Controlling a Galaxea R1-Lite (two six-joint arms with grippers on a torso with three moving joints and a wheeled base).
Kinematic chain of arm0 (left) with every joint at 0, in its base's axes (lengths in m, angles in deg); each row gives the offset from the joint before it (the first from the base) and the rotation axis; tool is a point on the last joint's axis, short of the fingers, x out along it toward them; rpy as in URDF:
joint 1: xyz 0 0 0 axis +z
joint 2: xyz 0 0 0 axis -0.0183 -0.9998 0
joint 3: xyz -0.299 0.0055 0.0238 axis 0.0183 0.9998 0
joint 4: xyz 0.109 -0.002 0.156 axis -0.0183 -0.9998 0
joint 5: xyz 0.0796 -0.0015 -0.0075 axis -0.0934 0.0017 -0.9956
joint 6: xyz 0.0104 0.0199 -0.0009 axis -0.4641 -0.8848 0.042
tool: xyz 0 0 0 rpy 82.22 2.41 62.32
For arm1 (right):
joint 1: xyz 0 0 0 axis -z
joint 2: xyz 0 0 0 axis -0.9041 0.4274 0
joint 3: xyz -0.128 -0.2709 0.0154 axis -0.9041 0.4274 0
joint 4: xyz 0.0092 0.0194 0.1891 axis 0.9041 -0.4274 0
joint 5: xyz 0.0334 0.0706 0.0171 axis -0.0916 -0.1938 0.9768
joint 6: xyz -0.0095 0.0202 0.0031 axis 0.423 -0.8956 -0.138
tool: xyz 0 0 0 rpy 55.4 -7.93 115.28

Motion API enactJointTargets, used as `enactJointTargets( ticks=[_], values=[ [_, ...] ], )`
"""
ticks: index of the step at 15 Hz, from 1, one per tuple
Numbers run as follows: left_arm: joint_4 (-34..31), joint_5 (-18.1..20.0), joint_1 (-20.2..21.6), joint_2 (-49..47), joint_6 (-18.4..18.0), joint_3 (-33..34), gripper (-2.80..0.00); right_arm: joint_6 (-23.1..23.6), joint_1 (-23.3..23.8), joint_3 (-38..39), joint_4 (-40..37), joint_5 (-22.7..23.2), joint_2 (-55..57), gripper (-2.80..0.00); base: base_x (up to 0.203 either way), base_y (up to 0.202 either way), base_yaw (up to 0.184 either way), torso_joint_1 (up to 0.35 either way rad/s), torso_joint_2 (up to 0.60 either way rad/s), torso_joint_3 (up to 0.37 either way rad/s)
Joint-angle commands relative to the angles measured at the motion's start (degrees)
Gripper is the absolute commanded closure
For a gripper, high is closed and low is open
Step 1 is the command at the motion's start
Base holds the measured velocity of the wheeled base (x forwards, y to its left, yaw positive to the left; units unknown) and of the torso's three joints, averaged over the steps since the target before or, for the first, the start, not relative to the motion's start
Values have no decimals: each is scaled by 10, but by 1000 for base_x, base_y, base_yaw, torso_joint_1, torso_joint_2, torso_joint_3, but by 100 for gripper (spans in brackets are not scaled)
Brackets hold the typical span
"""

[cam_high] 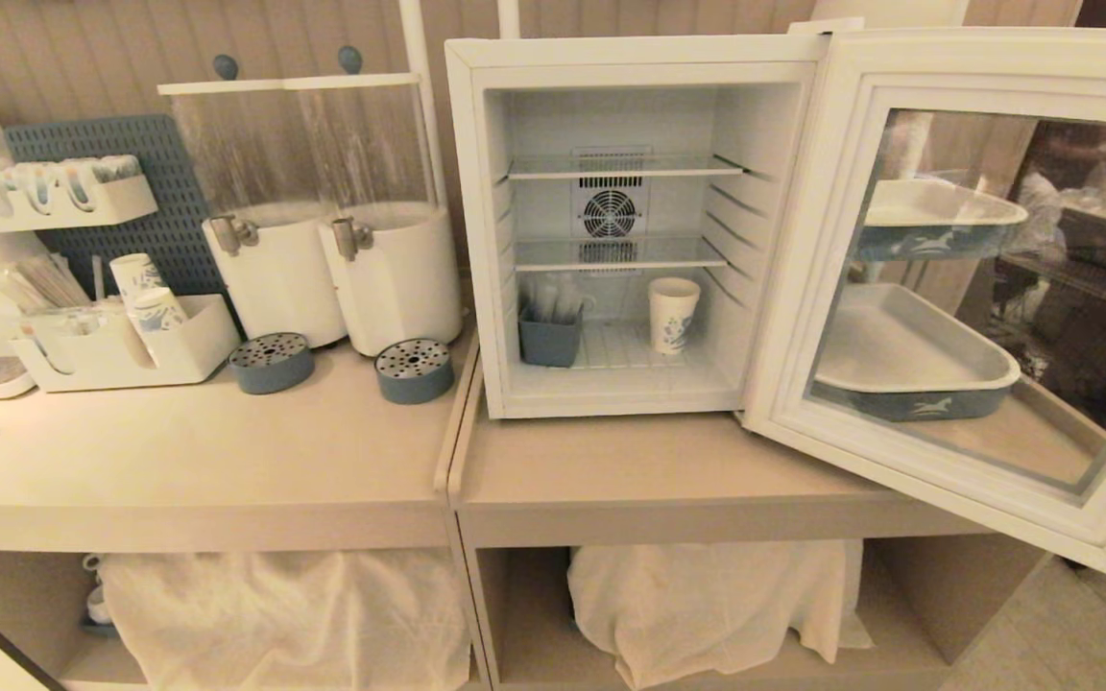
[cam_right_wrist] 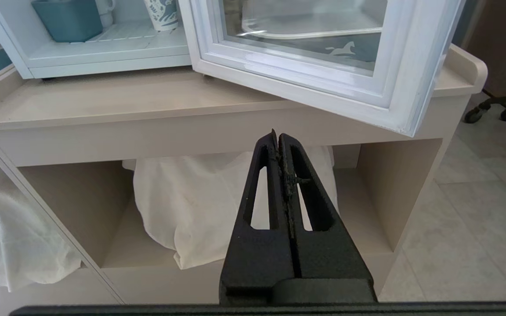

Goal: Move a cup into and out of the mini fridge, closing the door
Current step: Take the paper cup out of the freezer

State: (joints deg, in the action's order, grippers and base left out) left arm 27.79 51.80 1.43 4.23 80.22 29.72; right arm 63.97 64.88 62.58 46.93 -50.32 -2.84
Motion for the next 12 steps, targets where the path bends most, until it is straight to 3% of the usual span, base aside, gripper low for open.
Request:
enactJointTargets(
  ticks=[1,3,4,5,7,12],
  values=[
    [131,31,0,2,-6,73,0,0,0,0,0,0,1,0,0,0,0,0,0,0],
    [101,118,0,1,-32,67,0,0,0,0,0,0,1,0,0,0,0,0,0,0],
    [88,123,0,1,-69,65,0,0,0,0,0,0,1,0,0,0,0,0,0,0],
    [90,125,0,2,-71,65,0,0,0,0,0,0,2,0,0,0,0,0,0,0],
    [93,118,0,2,-38,65,0,0,0,0,0,0,1,0,0,0,0,0,0,0],
    [92,117,0,2,-39,64,0,-1,0,0,0,0,1,0,0,0,0,0,0,0]
  ],
)
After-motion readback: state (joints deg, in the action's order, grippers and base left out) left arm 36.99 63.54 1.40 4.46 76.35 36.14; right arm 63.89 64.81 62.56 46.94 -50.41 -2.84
